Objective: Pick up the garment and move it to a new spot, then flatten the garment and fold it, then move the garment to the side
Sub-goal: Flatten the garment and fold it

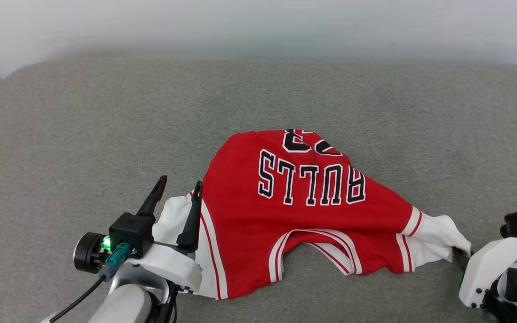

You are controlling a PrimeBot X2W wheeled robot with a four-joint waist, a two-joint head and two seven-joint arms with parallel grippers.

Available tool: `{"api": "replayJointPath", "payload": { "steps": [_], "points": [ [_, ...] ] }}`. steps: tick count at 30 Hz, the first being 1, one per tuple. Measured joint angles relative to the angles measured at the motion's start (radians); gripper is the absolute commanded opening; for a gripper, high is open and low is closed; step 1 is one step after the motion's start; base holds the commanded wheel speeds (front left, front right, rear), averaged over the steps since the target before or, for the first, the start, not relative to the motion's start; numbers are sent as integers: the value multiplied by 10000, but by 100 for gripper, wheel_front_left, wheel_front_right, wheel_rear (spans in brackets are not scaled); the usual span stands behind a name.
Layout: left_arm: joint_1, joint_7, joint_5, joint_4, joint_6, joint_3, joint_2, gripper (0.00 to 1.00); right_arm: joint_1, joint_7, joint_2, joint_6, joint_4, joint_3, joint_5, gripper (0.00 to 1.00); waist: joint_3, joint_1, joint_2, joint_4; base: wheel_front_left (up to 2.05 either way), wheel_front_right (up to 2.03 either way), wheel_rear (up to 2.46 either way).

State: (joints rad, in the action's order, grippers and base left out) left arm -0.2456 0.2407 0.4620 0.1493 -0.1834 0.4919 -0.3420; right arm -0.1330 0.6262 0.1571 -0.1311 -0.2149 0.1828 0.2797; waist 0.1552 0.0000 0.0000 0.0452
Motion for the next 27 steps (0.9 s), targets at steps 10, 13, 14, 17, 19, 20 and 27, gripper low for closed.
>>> {"api": "replayJointPath", "payload": {
  "steps": [10,13,14,17,19,20,27],
  "points": [
    [124,-2,130,132,-59,-90,-165,100,-105,-3498,40,0,-616,-412,-94,100,-194,0,0,-217,0,0,0],
    [282,-10,244,155,-134,-157,-215,100,-61,-4661,82,0,-278,-382,-391,100,-471,0,0,-265,0,0,0],
    [352,-13,267,157,-188,-184,-242,100,0,-4947,79,0,-178,-397,-529,100,-574,0,0,-282,0,0,0],
    [580,-69,332,161,-263,-201,-295,100,330,-5774,-71,0,167,-412,-940,100,-902,0,0,-325,0,0,0],
    [777,-104,383,161,-326,-242,-360,100,572,-6134,-232,0,428,-512,-1108,100,-1144,0,0,-354,0,0,0],
    [869,-125,418,163,-376,-259,-403,100,692,-6263,-311,0,587,-579,-1204,100,-1256,0,0,-372,0,0,0],
    [1252,-274,545,82,-539,-353,-587,100,1594,-6552,-742,0,1881,-1041,-1582,100,-1697,-1,0,-483,0,0,0]
  ]
}}
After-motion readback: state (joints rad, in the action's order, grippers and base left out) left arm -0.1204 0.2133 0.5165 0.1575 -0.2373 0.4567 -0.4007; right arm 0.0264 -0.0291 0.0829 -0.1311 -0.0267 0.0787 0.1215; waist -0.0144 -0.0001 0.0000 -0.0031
